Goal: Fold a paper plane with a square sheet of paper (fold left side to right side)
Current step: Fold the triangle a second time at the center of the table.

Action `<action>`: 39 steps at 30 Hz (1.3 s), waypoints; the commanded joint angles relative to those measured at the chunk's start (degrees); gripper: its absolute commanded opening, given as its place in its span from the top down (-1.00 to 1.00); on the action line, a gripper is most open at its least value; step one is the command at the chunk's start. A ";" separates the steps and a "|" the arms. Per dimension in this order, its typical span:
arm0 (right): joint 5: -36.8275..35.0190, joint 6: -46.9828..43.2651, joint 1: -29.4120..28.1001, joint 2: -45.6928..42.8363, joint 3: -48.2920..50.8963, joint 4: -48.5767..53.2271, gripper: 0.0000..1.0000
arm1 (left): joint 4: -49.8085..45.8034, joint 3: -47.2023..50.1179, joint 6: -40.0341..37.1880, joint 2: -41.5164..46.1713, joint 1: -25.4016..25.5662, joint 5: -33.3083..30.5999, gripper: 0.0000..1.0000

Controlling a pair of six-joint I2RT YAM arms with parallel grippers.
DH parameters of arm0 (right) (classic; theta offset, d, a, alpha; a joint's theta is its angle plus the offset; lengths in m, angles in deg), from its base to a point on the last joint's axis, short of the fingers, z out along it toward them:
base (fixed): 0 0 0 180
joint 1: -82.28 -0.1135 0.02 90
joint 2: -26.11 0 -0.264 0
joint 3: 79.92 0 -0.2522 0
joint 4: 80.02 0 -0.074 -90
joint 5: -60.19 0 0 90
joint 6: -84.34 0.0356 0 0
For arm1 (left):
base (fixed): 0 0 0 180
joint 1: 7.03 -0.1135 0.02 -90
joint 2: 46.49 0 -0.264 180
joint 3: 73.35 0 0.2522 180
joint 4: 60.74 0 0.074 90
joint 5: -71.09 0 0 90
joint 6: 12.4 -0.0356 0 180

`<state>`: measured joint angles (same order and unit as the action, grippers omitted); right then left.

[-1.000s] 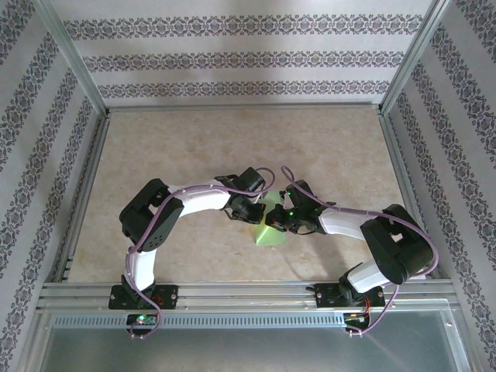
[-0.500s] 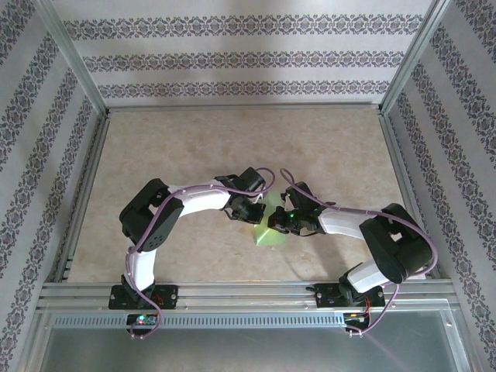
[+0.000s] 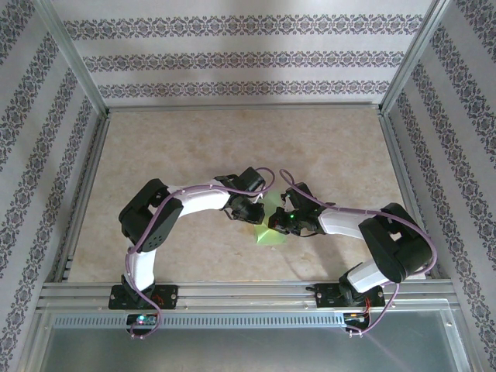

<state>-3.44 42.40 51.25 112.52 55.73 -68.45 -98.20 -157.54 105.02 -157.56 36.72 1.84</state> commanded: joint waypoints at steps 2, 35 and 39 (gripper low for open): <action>-2.31 -0.79 -0.53 0.80 2.02 2.96 1.00 | -4.73 -0.87 0.05 6.07 -1.63 -4.84 0.53; -1.72 -1.32 -0.55 0.53 1.94 3.25 1.00 | 10.88 11.26 15.96 8.44 4.59 14.81 0.92; -1.76 -1.30 -0.60 0.60 2.00 3.26 1.00 | 10.47 11.27 15.73 7.89 4.59 13.51 0.92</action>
<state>-3.44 42.13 51.25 112.41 55.84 -68.63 -85.98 -144.84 121.96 -148.86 40.61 16.47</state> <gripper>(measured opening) 0.060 0.054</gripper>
